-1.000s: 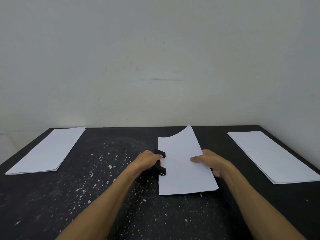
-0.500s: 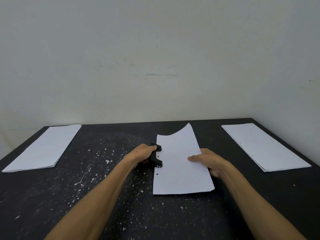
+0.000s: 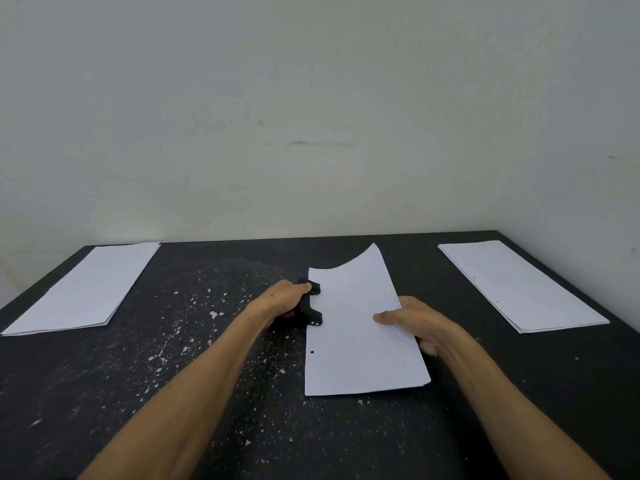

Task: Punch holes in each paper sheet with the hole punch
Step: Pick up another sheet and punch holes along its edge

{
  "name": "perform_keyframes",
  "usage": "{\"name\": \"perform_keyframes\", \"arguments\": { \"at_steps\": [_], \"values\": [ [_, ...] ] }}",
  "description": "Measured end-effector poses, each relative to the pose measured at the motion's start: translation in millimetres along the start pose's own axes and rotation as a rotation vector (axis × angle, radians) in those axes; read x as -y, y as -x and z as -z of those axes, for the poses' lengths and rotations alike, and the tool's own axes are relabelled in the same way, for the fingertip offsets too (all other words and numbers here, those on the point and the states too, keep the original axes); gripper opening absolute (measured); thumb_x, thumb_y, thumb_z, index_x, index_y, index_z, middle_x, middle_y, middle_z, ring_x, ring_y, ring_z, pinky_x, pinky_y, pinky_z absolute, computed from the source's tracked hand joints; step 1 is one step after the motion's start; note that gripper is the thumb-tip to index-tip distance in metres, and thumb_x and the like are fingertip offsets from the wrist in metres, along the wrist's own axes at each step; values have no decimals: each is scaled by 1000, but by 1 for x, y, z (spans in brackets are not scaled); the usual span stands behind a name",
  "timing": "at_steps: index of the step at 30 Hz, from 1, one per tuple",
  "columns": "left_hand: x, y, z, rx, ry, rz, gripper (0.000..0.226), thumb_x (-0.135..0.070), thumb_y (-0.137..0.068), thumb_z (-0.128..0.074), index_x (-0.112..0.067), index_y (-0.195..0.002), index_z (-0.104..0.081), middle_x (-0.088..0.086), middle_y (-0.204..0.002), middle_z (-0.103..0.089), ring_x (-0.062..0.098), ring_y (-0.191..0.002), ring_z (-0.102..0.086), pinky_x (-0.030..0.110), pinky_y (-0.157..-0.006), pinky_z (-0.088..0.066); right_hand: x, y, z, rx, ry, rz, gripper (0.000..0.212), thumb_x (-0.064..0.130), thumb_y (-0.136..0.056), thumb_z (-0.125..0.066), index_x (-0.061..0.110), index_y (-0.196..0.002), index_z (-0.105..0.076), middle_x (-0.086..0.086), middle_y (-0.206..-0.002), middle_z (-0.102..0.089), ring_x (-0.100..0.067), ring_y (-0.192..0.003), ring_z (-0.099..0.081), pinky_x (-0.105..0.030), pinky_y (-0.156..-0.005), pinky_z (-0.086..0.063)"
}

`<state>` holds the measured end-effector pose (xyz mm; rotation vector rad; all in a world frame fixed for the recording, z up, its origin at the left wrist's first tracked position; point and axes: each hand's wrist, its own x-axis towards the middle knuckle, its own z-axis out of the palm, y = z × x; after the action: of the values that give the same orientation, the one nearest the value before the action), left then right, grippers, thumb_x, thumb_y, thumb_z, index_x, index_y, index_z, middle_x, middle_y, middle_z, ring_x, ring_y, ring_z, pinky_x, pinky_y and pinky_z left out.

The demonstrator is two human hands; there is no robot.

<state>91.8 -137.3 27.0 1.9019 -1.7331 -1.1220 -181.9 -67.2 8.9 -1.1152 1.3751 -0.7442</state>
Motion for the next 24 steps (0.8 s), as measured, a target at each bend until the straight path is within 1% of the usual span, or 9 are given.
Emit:
{"name": "perform_keyframes", "arguments": {
  "at_steps": [3, 7, 13, 18, 24],
  "values": [
    [0, 0, 0, 2, 10, -4, 44, -50, -103, -46, -12, -84, -59, 4, -72, -58, 17, -65, -53, 29, -67, -43, -1, 3, -2, -7, -7, 7, 24, 9, -99, -65, 9, -122, -71, -8, -112, -80, -29, -105, -77, -51, -101, -56],
    [1, 0, -1, 2, 18, -5, 43, -50, -103, -46, -13, -83, -58, 4, -72, -58, 17, -65, -53, 29, -66, -42, -2, 5, -3, -14, -8, 0, 24, 9, -99, -66, 8, -122, -71, -8, -112, -80, -29, -105, -77, -52, -102, -56],
    [2, -1, -1, 5, 34, -4, 43, -50, -102, -46, -12, -89, -60, 5, -75, -59, 18, -70, -54, 31, -71, -44, -4, 10, -5, -9, -18, -6, 24, 8, -98, -66, 7, -122, -70, -9, -112, -80, -30, -104, -77, -51, -101, -57],
    [1, 0, -1, -1, 23, -7, 44, -50, -103, -46, -12, -88, -59, 4, -74, -58, 18, -70, -54, 30, -70, -43, -4, 14, -6, -10, -27, -9, 24, 8, -99, -66, 7, -122, -70, -9, -112, -80, -30, -104, -77, -51, -100, -57],
    [1, -1, -1, -6, 26, -6, 45, -50, -103, -47, -11, -86, -60, 5, -72, -58, 17, -65, -53, 29, -66, -42, -3, 19, -8, -13, -33, -4, 23, 7, -99, -66, 7, -121, -71, -8, -110, -80, -28, -101, -78, -45, -90, -60]
  ]
}}
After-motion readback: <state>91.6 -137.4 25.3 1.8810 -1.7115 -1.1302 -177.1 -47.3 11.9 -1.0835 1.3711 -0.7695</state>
